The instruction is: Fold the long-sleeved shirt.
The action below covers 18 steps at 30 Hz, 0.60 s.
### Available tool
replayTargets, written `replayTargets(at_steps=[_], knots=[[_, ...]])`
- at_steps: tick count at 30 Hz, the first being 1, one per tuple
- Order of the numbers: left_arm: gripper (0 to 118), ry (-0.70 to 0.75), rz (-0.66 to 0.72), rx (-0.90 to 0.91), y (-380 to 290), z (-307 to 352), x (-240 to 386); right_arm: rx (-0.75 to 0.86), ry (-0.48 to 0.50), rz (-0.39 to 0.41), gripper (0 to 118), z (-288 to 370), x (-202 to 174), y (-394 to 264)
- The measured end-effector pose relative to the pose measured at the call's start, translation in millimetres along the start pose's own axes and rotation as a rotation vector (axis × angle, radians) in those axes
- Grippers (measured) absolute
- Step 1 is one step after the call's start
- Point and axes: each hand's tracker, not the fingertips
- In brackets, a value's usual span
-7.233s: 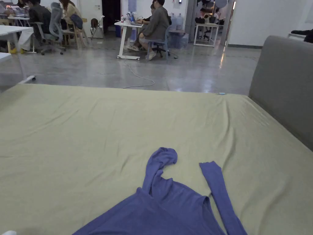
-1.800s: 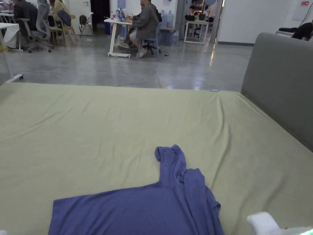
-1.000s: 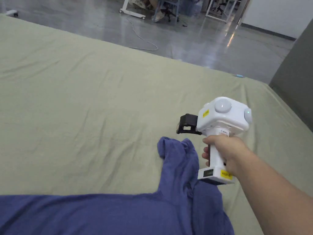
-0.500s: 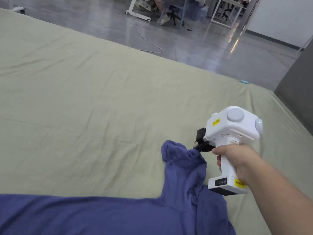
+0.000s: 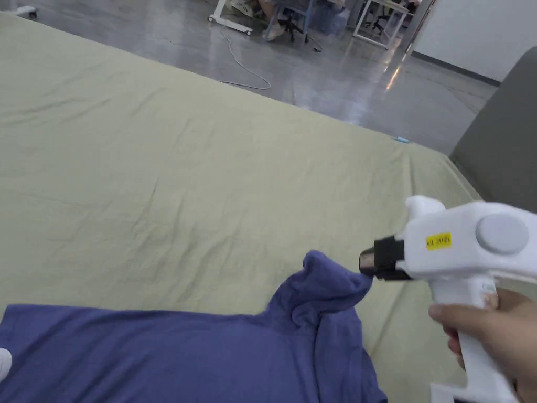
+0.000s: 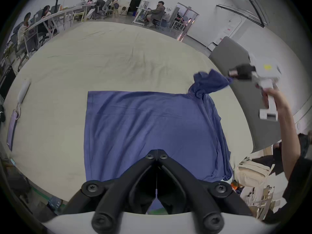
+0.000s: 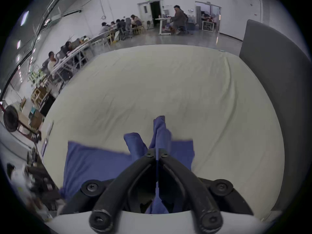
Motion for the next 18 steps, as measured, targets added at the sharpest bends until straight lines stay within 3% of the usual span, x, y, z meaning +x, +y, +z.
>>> replayTargets(at_steps=[5,9,12,13,15,17,18], knots=[[0,0.001,0.021,0.011,-6,10,0,-0.193,-0.03,0.001,0,-15,-6,-118],[0,0.004,0.053,0.006,-10,11,-2,-0.325,-0.035,-0.044,0,-52,-18,-196],[0,0.014,0.072,0.005,-12,12,-5,-0.32,-0.087,-0.036,0,-75,-29,-223],[0,0.017,0.082,0.006,-13,12,-6,-0.268,-0.111,-0.067,0,-75,-29,-218],[0,0.028,0.097,0.006,-15,13,-7,-0.316,-0.106,-0.128,0,-70,-27,-207],[0,0.029,0.111,0.007,-18,18,-7,-0.355,-0.09,-0.118,8,-69,-19,-197],[0,0.028,0.117,0.008,-18,20,-8,-0.349,-0.076,-0.12,25,-61,-16,-194]])
